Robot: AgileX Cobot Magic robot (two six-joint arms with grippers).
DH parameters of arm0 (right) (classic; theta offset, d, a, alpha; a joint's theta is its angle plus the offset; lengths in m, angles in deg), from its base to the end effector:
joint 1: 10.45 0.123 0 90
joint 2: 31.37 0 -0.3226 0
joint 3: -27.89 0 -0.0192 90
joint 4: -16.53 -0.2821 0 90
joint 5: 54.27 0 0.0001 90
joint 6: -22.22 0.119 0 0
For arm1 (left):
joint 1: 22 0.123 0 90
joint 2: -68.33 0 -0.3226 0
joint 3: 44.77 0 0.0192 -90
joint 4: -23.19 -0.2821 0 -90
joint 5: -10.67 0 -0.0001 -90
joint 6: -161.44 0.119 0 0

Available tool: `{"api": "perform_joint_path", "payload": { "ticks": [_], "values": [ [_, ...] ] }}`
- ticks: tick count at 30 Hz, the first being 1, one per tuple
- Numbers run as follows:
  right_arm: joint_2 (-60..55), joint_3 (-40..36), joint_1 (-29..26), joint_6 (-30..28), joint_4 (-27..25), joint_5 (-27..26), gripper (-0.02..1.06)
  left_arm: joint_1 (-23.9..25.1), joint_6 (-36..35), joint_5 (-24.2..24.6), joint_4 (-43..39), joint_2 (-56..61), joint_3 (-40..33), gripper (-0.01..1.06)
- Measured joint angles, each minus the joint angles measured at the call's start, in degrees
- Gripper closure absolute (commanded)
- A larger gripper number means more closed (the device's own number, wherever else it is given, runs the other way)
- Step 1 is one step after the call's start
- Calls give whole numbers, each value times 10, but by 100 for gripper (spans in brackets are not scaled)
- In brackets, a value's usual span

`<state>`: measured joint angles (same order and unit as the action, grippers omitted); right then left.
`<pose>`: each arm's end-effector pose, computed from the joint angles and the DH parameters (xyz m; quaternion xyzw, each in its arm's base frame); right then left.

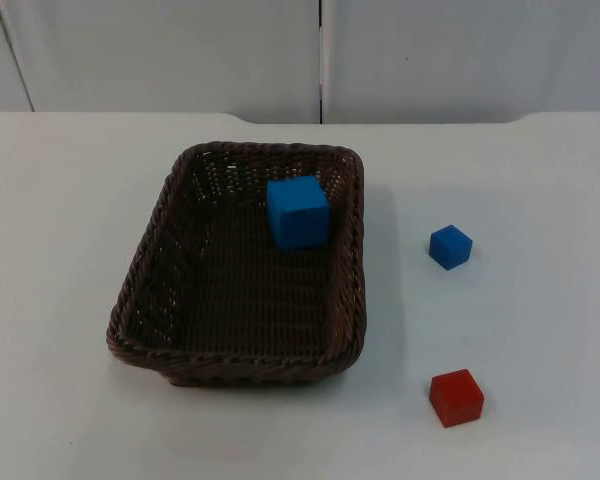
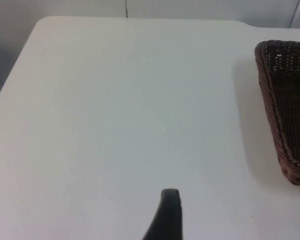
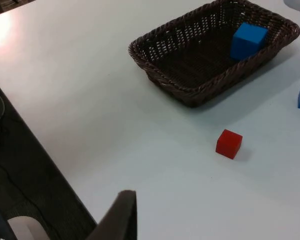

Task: Pick up the basket with the left hand and place the largest block into the basket with the right hand.

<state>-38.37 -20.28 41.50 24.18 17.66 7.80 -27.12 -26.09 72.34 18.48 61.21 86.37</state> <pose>0.0054 0.0036 0.2847 -0.3602 0.7740 0.2272 0.4686 0.0089 0.0078 0.2817 -0.0200 0.8546 -0.0162 0.5186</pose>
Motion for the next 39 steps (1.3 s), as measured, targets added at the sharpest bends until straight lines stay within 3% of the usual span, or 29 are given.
{"api": "perform_joint_path", "payload": {
  "ticks": [26, 28, 30, 31, 33, 39],
  "values": [
    [0, 0, 0, 0, 0, 0, -1, 0, -1, 1, 0, 0, -5, 32],
    [0, 0, 0, 0, 0, 0, -1, 0, -1, 1, 0, 0, -5, 26],
    [0, 0, 0, 0, 0, 0, -1, 0, -1, 1, 0, 0, -5, 12],
    [0, 0, 0, 0, 0, 0, -1, 0, -1, 2, 0, 0, -5, 12],
    [0, 0, 0, 0, 0, 0, -1, 0, -1, 3, 0, 0, -5, 0],
    [0, 0, 0, 0, 0, 0, -1, 0, -1, 3, 0, 0, -5, 0]
  ]
}}
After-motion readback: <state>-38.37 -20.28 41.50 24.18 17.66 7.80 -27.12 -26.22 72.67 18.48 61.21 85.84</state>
